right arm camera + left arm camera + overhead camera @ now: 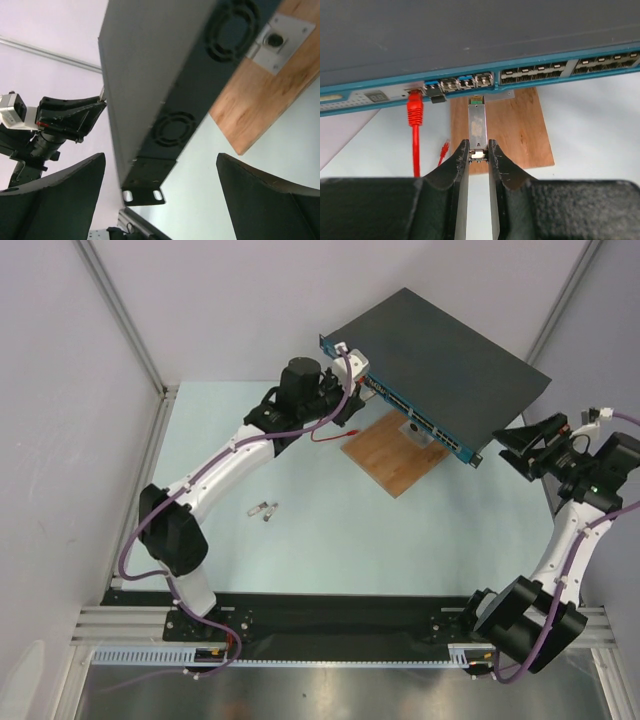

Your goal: Insert the plug into the switch port

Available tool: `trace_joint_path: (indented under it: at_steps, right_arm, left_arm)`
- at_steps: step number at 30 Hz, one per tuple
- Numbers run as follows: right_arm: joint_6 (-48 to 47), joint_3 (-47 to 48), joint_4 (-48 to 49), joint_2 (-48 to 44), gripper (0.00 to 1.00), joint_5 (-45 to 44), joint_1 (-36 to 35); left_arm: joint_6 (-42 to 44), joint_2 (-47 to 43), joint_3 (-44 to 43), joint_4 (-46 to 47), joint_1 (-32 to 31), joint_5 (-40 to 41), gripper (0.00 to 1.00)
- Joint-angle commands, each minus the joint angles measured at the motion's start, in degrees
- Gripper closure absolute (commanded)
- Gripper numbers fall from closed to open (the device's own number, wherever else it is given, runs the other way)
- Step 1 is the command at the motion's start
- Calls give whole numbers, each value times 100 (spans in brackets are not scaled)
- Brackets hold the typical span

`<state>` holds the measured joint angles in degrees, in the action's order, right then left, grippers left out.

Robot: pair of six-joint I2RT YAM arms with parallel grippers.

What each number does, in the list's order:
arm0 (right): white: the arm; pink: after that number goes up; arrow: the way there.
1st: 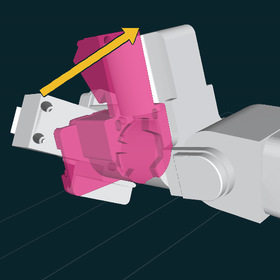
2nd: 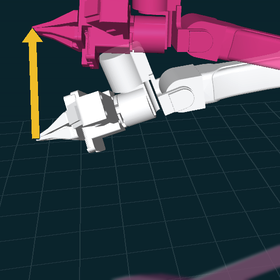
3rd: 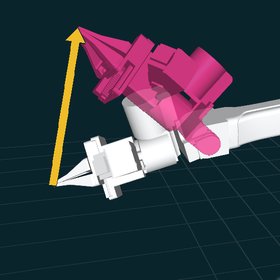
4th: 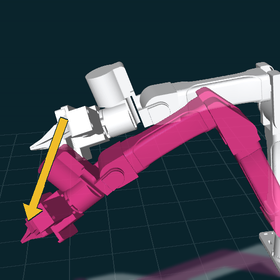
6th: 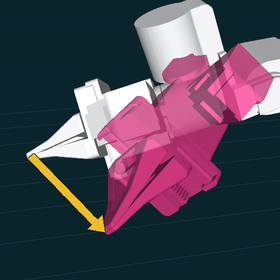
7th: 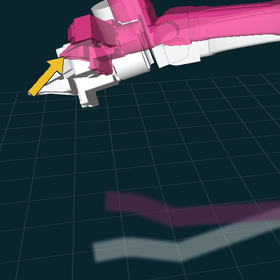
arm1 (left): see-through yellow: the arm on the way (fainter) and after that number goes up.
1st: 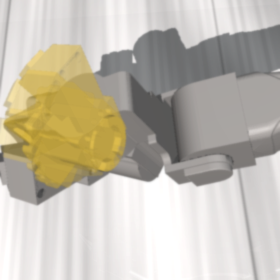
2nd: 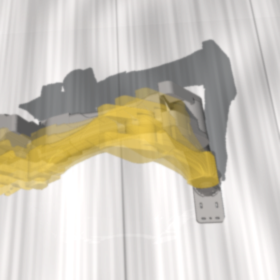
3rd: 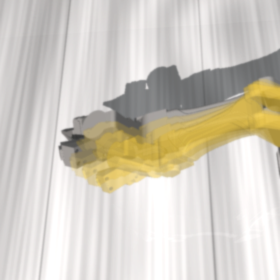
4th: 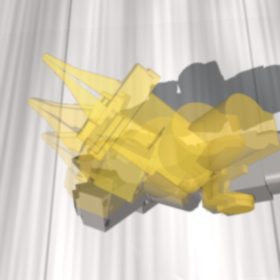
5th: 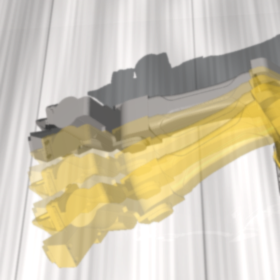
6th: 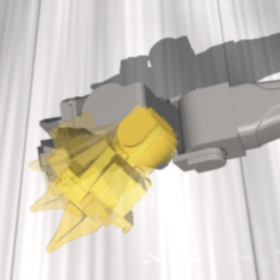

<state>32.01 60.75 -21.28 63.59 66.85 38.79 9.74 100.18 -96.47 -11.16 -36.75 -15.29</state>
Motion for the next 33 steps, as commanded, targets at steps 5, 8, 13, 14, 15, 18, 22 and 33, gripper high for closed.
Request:
trace_joint_path:
  at_steps: [5, 8, 13, 14, 15, 18, 22, 33]
  right_arm:
    - [1069, -757, 1930, 4, 0, -207, -494]
    - [1334, -1030, 2644, 65, 0, -190, -687]
    - [1781, -1284, 3383, 250, 1, -260, -925]
    - [1887, -1337, 3698, 259, 1, -278, -943]
    - [2149, -1381, 3875, 285, 2, -286, -969]
    - [2379, -1478, 4307, 364, 8, -313, -1004]
    - [2433, -1540, 4378, 356, 33, -409, -1031]
    - [2573, -1698, 4527, 259, 96, -497, -1048]
  left_arm:
    - [73, 124, -215, -71, 116, -317, 99]
    - [11, 124, -136, -53, 142, -291, 100]
    - [-86, 151, -101, -1, 133, -308, 100]
    - [-95, 160, -109, 8, 142, -299, 100]
    - [-112, 177, -101, 43, 142, -238, 100]
    - [-200, 256, -153, 61, 133, -159, 100]
    - [-288, 335, -241, 123, 142, 69, 100]
    - [-385, 502, -487, 175, 142, 87, 100]
